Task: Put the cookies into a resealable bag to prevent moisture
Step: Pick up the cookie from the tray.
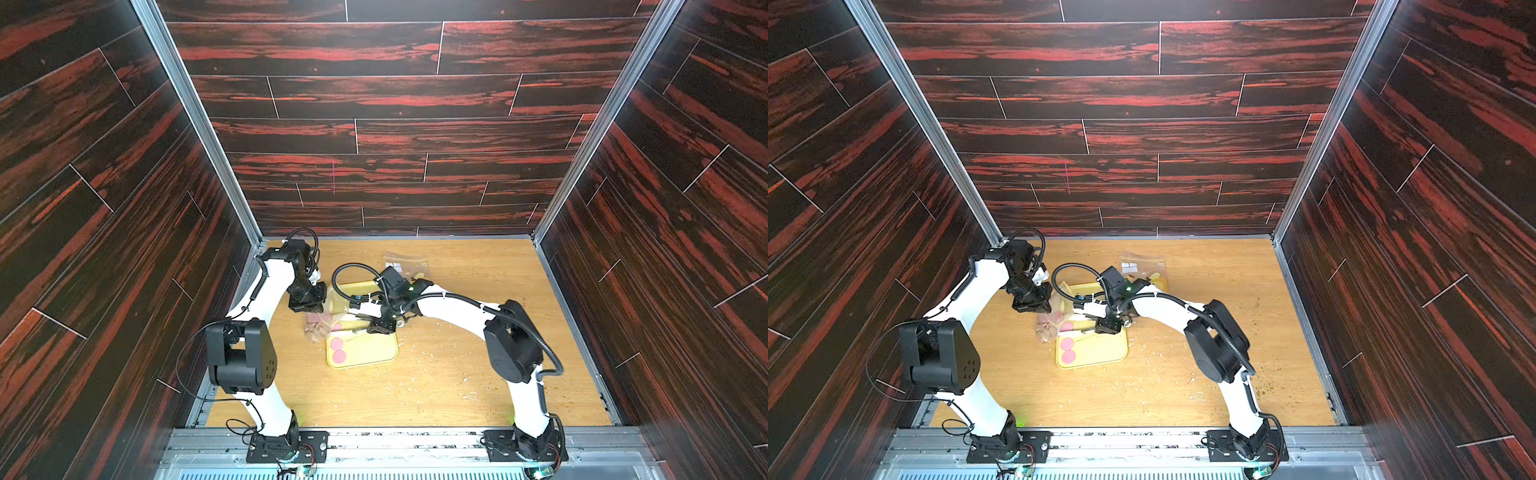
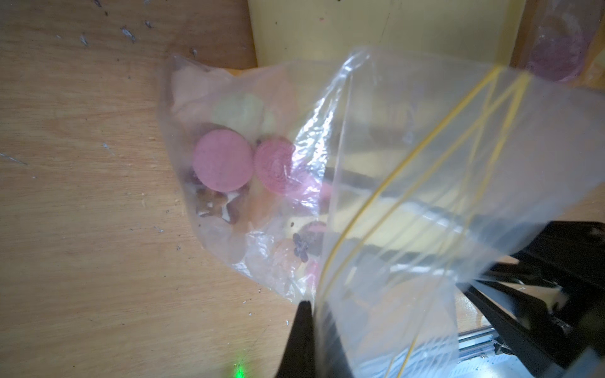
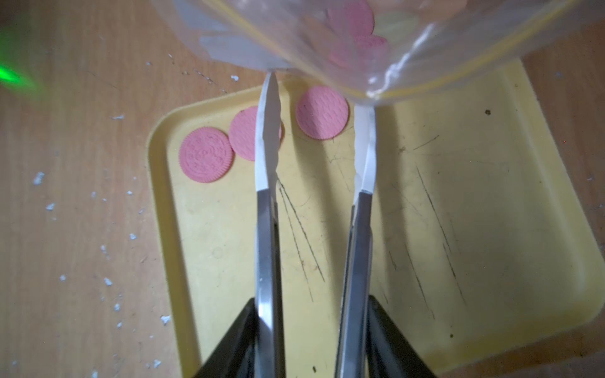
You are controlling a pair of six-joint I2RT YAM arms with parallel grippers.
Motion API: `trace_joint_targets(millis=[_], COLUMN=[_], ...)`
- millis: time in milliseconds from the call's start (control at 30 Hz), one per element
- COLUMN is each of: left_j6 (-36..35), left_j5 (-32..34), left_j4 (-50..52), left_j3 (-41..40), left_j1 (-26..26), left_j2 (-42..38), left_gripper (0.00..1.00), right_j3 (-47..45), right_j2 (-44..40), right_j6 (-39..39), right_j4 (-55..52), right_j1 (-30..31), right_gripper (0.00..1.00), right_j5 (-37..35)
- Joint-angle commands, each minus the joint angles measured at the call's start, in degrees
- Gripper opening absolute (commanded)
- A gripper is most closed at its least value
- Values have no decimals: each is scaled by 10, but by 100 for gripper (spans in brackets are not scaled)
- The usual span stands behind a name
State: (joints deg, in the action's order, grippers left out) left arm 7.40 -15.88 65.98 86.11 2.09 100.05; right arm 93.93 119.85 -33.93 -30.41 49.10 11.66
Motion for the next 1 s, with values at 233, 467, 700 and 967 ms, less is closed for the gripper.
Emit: trace_joint_targets(millis=[233,467,700,967], left_j6=[-13,-15,-16,-17], left_j5=[-5,-6,-3,-4], left_j4=[10,12,14,13], left_j3=[10,11,13,13], left_j1=[-3,-3,-3,-3], left_j2=[-2,1,1,1], left_gripper=[0,0,0,0], right_j3=[40,49,35,-53], right_j2=[44,46,16,-84], right_j6=[-31,-32,-29,-7], right_j4=[-60,-66,-62,-10], right_j1=[17,19,17,-2], right_gripper=[48,43,40,40], right_j5=[-55,-82,-94,-65])
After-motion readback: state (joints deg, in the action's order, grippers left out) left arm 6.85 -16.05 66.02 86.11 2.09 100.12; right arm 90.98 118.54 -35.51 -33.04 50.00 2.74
